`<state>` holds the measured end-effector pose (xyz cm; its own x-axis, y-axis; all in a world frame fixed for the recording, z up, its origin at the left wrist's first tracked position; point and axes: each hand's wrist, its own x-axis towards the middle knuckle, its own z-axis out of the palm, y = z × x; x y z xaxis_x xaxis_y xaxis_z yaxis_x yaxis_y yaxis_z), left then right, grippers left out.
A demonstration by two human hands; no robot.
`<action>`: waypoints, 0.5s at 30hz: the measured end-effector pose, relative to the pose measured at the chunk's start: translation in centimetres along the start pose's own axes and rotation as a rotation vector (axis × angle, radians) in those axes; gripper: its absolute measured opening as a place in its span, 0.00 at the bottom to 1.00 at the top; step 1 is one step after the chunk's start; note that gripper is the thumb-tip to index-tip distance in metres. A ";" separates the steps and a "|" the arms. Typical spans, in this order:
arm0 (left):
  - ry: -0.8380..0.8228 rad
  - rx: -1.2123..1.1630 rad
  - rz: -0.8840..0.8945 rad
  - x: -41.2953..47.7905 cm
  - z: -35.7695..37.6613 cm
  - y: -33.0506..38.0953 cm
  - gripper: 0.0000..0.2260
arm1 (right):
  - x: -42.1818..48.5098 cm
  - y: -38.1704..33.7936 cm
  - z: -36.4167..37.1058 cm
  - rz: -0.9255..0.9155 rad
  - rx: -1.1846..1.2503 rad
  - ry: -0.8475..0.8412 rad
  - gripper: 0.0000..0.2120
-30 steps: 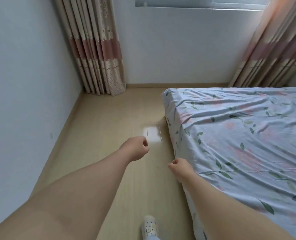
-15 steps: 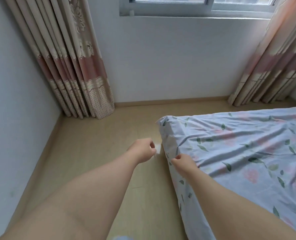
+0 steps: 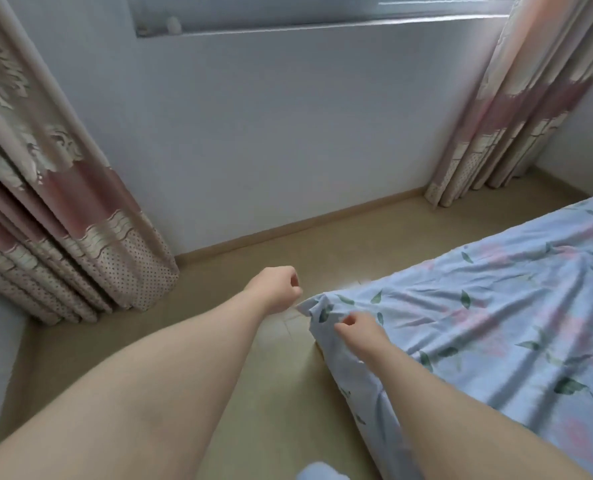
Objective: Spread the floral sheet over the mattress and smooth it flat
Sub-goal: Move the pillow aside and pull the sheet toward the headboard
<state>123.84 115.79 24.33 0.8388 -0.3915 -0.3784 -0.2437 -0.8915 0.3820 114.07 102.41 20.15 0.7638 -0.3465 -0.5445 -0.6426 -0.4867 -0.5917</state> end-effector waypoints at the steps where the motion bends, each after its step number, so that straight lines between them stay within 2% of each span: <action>1: -0.024 0.017 0.019 2.9 -0.7 0.5 0.11 | 2.4 -0.4 -1.0 0.025 0.019 0.016 0.15; 4: -0.112 0.072 0.090 10.5 -2.1 2.5 0.11 | 9.0 -1.0 -3.7 0.139 0.080 0.067 0.12; 7: -0.113 0.067 0.130 18.5 -3.0 4.9 0.12 | 16.2 -2.2 -6.7 0.182 0.141 0.131 0.12; 12: -0.233 0.083 0.161 27.8 -3.9 7.5 0.12 | 23.8 -5.2 -9.9 0.219 0.222 0.113 0.09; 15: -0.308 0.100 0.180 32.5 -3.2 8.4 0.12 | 27.5 -4.6 -9.8 0.332 0.294 0.121 0.06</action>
<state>150.62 96.33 17.90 0.5961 -0.5807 -0.5545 -0.4333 -0.8141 0.3867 138.57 87.21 13.74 0.5036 -0.5449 -0.6705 -0.8304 -0.0911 -0.5497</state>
